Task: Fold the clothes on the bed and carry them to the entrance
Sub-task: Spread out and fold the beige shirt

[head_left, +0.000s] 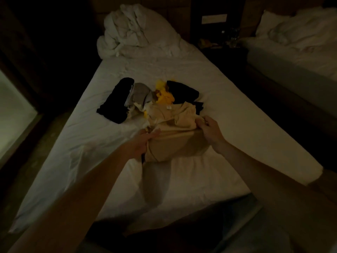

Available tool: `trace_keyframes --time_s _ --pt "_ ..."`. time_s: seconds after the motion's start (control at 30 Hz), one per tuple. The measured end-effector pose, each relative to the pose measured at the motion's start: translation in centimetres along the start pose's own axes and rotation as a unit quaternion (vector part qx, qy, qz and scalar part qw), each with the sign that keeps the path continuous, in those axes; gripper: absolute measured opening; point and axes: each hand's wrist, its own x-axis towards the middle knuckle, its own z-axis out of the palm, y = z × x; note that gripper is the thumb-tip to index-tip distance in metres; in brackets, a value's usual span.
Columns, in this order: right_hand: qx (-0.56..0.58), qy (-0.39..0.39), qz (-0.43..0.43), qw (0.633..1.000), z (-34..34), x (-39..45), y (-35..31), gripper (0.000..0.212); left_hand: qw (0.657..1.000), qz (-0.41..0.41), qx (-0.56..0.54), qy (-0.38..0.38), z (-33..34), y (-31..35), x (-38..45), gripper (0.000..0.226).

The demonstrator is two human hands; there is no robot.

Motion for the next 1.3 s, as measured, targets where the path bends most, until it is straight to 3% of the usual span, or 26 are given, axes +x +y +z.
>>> trace_keyframes --time_s 0.1,0.13,0.27,0.33,0.43,0.53,0.57,0.7,0.9,1.0,1.1,1.2,1.3 --pt "0.04 0.037 0.008 0.998 0.7 3.7 -0.1 0.03 1.0 -0.006 -0.018 0.012 -0.8 2.8 2.7 0.05" --pt "0.036 0.04 0.008 0.999 1.1 5.0 0.0 0.031 1.0 -0.015 -0.024 0.01 -1.0 3.5 3.9 0.046" --pt "-0.028 0.051 0.015 0.998 2.8 10.6 1.5 0.036 0.999 -0.014 -0.041 0.014 -1.6 5.8 8.5 0.037" --pt "-0.049 0.06 0.03 0.997 3.5 13.5 2.4 0.038 0.998 -0.01 -0.021 0.062 -1.5 6.5 11.2 0.045" --pt "-0.103 0.088 0.048 0.99 4.8 17.9 4.4 0.034 0.981 0.02 0.07 0.177 -1.7 6.6 16.2 0.053" --pt "-0.178 0.127 0.113 0.969 5.6 21.3 6.5 0.029 0.952 0.104 0.193 0.213 -1.7 6.4 20.0 0.028" --pt "-0.185 0.132 0.146 0.963 5.8 22.1 7.2 0.032 0.94 0.122 0.222 0.23 -1.8 6.2 20.9 0.03" --pt "-0.078 0.1 0.194 0.973 6.0 23.5 9.5 0.049 0.906 0.13 0.286 0.284 -3.2 4.8 23.5 0.042" --pt "-0.082 0.063 0.186 0.977 4.8 23.4 8.0 0.057 0.904 0.069 0.334 0.257 -4.4 5.0 23.6 0.036" --pt "-0.109 0.002 0.169 0.98 4.2 22.9 6.5 0.038 0.909 0.108 0.324 0.24 -3.4 6.0 21.2 0.023" --pt "-0.107 -0.036 0.151 0.982 4.0 21.4 5.0 0.008 0.948 0.13 0.229 0.178 -2.2 6.6 17.9 0.011" --pt "-0.039 -0.058 0.16 0.985 3.3 19.4 3.4 0.01 0.976 0.133 0.13 0.115 -2.2 6.7 14.7 0.008" --pt "0.055 -0.068 0.181 0.98 2.2 16.9 1.1 0.018 0.982 0.132 0.078 0.11 -2.8 7.3 11.5 0.009"
